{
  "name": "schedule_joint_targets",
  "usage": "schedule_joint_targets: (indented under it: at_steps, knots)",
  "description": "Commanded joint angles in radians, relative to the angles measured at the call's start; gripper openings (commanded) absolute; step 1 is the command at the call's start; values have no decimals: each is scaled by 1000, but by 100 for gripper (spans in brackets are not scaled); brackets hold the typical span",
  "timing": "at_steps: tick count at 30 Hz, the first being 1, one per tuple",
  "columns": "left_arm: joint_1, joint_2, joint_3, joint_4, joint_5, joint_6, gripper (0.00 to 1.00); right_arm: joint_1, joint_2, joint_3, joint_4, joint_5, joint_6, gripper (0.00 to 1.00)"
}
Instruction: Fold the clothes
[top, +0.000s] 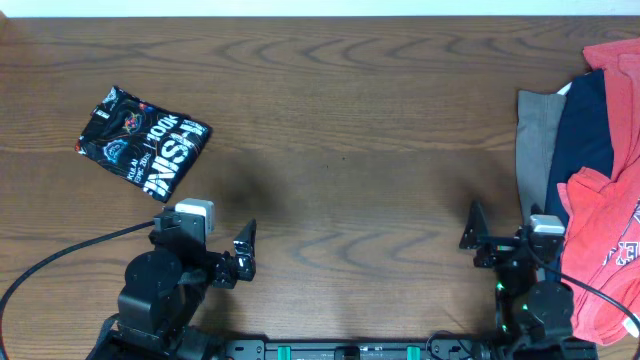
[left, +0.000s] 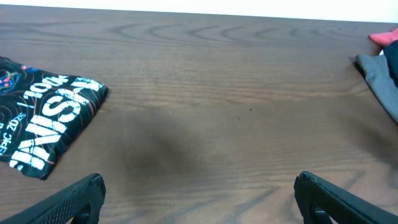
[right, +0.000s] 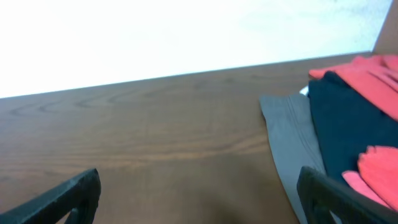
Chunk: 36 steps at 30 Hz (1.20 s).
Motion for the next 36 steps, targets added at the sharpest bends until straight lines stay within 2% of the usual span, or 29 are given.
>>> schedule_joint_targets:
  at_steps: [1, 3, 9, 36]
  knots:
    - [-4, -1, -3, 3, -8, -1, 98, -9, -6, -98, 140, -2, -79, 99]
    - [-4, -1, -3, 3, -8, -1, 98, -9, -6, -145, 219, -6, -104, 99]
    - [-4, -1, -3, 4, -8, -1, 98, -8, -6, -142, 184, -85, -261, 99]
    - [-4, -1, -3, 4, -8, -1, 98, 3, -6, -142, 185, -101, -245, 99]
